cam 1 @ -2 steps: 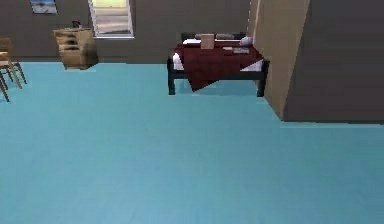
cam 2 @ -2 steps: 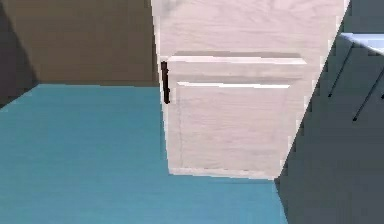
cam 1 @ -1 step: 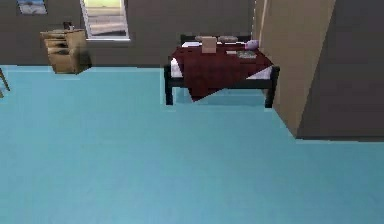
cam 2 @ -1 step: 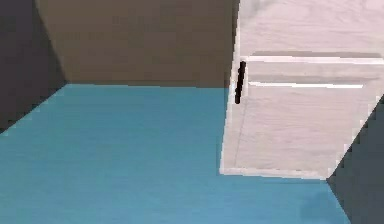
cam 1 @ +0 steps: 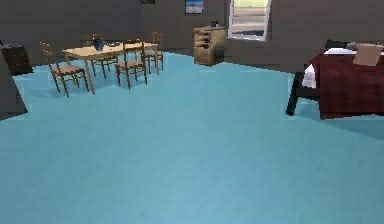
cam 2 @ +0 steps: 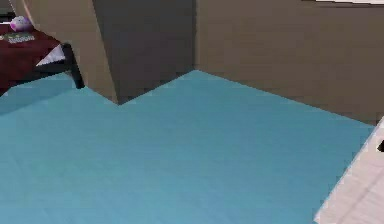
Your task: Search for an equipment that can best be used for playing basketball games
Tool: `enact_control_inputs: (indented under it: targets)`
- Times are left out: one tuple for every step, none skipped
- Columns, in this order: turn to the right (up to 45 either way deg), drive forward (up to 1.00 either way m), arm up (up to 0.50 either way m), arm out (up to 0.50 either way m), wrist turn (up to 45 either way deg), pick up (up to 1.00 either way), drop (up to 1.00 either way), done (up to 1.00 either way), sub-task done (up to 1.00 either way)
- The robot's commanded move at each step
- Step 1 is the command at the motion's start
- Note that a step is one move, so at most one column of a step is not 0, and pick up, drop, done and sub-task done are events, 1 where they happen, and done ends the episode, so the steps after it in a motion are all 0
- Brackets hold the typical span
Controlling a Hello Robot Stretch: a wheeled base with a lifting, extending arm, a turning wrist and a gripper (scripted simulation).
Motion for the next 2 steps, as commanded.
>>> enact_control_inputs:
  targets:
    - [0.0, 1.00, 0.00, 0.00, 0.0, 0.00, 0.00, 0.00, 0.00]
    - [0.0, 1.00, 0.00, 0.00, 0.0, 0.00, 0.00, 0.00, 0.00]
